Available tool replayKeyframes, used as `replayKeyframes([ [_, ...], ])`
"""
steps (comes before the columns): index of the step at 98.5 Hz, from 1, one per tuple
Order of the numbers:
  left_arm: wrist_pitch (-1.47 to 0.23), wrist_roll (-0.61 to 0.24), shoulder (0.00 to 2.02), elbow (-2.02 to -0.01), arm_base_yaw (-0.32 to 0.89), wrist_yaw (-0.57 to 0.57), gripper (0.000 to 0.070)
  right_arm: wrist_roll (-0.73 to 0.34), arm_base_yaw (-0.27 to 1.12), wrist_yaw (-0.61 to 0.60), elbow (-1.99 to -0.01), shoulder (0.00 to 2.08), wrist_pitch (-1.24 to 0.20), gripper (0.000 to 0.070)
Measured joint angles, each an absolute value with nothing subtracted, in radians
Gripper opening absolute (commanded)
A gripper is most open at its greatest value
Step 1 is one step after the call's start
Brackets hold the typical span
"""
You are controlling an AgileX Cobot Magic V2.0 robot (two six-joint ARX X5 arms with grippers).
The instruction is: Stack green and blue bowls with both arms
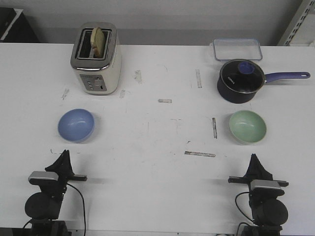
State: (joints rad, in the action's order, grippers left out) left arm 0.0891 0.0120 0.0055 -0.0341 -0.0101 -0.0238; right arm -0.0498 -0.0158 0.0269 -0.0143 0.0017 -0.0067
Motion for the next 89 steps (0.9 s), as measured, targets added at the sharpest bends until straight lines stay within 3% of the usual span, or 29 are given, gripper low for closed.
replayKeyframes([
  [89,0.096,0.012,0.006,-0.034,-0.01,-0.024,0.0002,-0.05,-0.016,0.027,-0.014,0.002,-0.001,0.0],
])
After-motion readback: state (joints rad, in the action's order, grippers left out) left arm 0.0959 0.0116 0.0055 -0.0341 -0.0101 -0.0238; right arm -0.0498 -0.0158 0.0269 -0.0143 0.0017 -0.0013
